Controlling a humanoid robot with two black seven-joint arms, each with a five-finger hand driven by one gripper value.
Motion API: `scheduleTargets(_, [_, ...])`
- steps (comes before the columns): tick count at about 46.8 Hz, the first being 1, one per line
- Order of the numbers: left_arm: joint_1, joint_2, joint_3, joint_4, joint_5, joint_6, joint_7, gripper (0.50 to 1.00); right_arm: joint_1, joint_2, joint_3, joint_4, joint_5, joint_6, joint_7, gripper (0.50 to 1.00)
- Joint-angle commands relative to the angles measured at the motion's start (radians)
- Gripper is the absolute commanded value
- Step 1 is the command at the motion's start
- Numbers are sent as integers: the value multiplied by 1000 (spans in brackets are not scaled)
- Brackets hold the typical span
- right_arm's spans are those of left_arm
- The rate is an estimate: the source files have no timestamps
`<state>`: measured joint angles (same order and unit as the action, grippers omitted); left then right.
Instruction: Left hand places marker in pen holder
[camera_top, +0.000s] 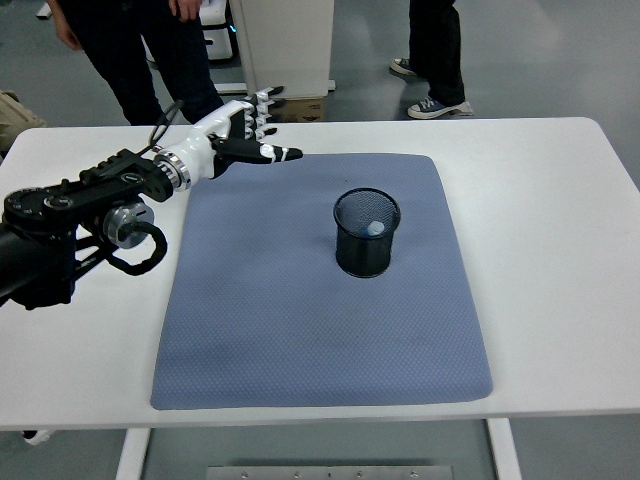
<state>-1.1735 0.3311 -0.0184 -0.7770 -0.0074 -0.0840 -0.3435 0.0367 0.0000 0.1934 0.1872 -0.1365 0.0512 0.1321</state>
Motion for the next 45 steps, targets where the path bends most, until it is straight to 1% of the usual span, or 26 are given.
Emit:
scheduleTargets(1, [26,28,-50,2,-6,-2,1,1000,0,0,0,0,0,-1,0,1000])
scheduleTargets(6, [51,55,-87,4,-8,0,1,1000,0,0,0,0,0,-1,0,1000])
scheduleTargets(14, [103,66,-116,27,-11,-3,0,1000,0,0,0,0,0,1,0,1000])
scheduleTargets(19, [149,100,-166,28,-11,-8,0,1000,0,0,0,0,0,1,0,1000])
scheduleTargets(25, [189,100,-224,27,-9,-8,0,1000,0,0,0,0,0,-1,0,1000])
scheduleTargets(34, [212,108,-247,28,-5,-8,0,1000,0,0,0,0,0,1,0,1000])
scheduleTargets(38, [219,124,-250,28,-2,-8,0,1000,0,0,0,0,0,1,0,1000])
scheduleTargets(45, [224,123,-252,28,-2,-7,0,1000,-3,0,-2,6,-2,1,0,1000])
